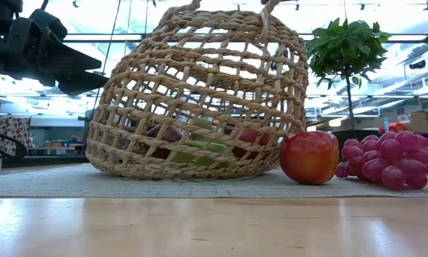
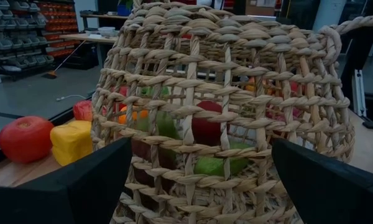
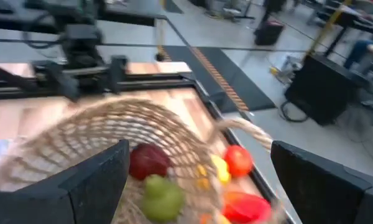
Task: Build produce basket
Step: Put the green apple into the mesh basket
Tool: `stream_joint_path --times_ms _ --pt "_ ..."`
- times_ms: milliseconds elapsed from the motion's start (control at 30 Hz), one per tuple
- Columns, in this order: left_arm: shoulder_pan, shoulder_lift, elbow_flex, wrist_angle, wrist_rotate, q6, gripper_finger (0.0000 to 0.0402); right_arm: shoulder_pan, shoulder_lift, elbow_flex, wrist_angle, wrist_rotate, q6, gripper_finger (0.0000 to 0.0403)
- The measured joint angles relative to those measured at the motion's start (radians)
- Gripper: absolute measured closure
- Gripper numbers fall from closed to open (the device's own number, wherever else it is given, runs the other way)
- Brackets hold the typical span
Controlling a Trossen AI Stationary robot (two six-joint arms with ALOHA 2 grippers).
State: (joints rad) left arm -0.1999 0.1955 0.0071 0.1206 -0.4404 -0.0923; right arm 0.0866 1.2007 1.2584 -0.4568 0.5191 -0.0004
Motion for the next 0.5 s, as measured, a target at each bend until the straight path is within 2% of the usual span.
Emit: stream_joint_path --times_ms 167,500 --pt "0.0 0.0 0.0 0.0 0.0 0.0 0.0008 -0.068 -0.086 -0.077 -0.081 0.017 0.062 0.0011" --pt "0.0 0.0 0.0 0.0 0.0 0.0 0.0008 -0.185 -0.18 -0.433 -0.033 0.045 0.21 0.0016"
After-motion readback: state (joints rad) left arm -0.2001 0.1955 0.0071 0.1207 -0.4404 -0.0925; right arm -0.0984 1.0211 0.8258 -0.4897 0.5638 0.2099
